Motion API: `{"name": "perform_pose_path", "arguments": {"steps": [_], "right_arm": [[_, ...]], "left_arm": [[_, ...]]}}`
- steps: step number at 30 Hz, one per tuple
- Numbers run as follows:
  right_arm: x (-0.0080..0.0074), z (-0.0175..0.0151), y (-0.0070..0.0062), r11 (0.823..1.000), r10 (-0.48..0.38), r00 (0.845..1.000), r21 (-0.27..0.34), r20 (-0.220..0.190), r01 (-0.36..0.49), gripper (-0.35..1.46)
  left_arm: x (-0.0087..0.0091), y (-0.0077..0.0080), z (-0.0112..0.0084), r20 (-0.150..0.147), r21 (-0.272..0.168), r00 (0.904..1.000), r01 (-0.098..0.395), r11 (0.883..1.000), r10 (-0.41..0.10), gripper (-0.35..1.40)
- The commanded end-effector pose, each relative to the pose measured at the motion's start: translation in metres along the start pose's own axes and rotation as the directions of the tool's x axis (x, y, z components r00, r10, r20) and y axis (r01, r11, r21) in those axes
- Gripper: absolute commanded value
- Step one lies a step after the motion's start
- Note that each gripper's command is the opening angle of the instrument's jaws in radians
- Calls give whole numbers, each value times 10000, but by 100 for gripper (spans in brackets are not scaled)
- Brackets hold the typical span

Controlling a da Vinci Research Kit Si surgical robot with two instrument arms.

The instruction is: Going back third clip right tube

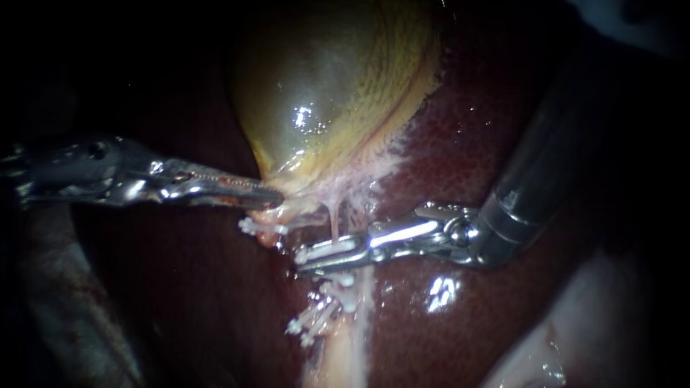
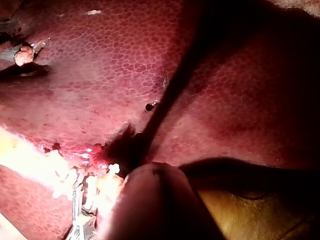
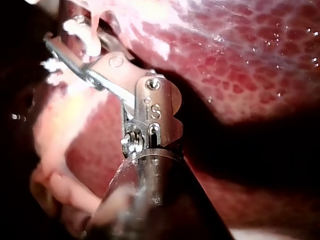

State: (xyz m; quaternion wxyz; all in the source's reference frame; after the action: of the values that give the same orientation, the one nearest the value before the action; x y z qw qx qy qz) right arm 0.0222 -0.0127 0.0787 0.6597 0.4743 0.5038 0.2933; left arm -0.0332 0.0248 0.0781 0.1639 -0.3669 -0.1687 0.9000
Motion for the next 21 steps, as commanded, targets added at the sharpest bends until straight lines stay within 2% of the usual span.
{"name": "perform_pose_path", "arguments": {"steps": [1,5,11,17,21], "right_arm": [[0,0,0,10000,-13,10000,-7,-1,13,37],[0,0,1,9997,-248,9997,-14,17,249,39],[1,0,2,9943,-1067,9943,-26,84,1067,43],[2,-1,2,9799,-1995,9798,-31,164,1996,46],[2,-1,2,9649,-2623,9647,-29,219,2625,46]], "left_arm": [[0,0,0,1,2,10000,-1,10000,1,-35],[0,0,0,1,1,10000,-1,10000,1,-35],[0,0,0,1,2,10000,0,10000,0,-35],[0,0,0,1,2,10000,0,10000,0,-35],[0,0,0,1,2,10000,0,10000,0,-35]]}}
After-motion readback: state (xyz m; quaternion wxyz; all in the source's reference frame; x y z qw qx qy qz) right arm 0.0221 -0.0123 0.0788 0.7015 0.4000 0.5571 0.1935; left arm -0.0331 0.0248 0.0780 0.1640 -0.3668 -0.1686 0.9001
